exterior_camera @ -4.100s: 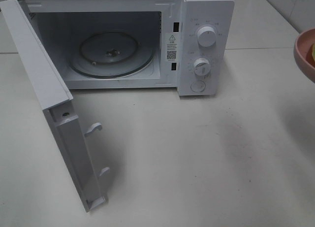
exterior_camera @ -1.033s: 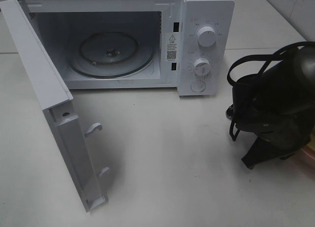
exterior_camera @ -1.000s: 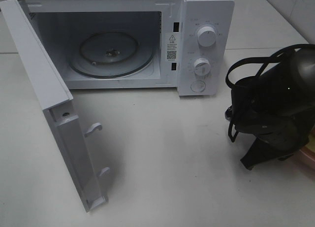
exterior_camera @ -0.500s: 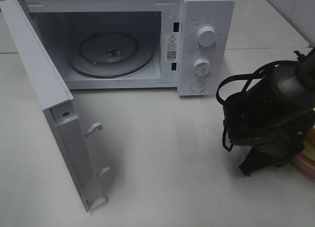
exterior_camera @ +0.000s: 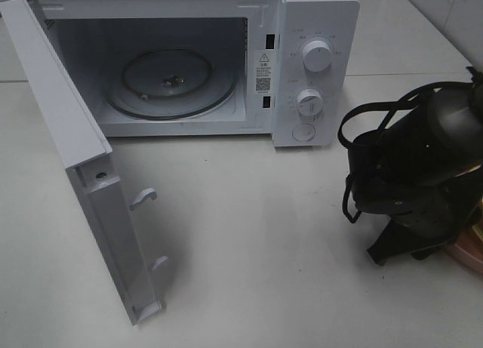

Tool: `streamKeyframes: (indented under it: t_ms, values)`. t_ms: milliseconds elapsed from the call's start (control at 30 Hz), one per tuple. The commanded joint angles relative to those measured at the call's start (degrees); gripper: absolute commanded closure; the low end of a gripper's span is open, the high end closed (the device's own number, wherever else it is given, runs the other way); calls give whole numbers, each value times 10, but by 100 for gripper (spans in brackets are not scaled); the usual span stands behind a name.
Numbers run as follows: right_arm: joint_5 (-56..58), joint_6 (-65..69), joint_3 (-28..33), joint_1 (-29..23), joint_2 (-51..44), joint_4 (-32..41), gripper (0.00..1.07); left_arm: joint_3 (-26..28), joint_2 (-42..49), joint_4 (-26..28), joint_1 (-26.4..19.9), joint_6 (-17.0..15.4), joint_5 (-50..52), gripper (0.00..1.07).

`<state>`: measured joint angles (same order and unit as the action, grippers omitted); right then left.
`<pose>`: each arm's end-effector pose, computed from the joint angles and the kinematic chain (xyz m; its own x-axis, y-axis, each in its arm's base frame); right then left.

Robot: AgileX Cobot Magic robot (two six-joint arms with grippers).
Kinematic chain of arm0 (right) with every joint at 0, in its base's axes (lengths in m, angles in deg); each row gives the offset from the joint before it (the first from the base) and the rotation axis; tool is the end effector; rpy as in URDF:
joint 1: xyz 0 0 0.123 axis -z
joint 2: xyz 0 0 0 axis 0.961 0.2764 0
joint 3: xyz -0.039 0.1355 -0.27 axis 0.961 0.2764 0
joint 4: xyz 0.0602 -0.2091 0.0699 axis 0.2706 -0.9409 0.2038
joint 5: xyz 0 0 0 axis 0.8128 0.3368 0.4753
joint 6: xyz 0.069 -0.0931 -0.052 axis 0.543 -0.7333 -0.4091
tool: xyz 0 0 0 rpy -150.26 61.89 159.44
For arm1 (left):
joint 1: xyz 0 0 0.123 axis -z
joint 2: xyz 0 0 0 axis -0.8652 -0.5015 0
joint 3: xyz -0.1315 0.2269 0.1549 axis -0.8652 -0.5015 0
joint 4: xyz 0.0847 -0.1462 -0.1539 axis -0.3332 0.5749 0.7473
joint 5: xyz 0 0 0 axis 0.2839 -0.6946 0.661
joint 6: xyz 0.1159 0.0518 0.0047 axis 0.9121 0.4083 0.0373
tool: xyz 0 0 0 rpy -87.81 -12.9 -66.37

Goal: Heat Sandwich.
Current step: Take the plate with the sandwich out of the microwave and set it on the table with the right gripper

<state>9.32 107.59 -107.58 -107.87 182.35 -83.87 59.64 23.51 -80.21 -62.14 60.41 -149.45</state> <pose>0.2629 0.0803 0.0977 -0.9426 -0.3253 -0.0762 -0.2058 0.7450 -0.6346 -0.0160 -0.0083 0.2523 -0.4532 -0.0687 -0.8887 -0.0088 0.9973 -0.0726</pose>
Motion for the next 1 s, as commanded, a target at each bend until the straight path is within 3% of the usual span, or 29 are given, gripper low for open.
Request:
streamKeyframes:
  t_ms: [33, 267, 500, 800, 1000]
  values:
    - [-4, -36, 1, 2, -36, 32, 55, -1, 3, -1, 1, 1, 3, 7]
    - [-5, -108, 1, 2, -87, 65, 50, -1, 3, -1, 1, 1, 3, 7]
    - [-39, -239, 1, 4, -176, 155, 29, -1, 3, -1, 1, 1, 3, 7]
    - [-45, -354, 1, 4, -298, 230, 28, -1, 3, -1, 1, 1, 3, 7]
    - [-41, -450, 1, 4, -410, 326, 29, -1, 3, -1, 1, 1, 3, 7]
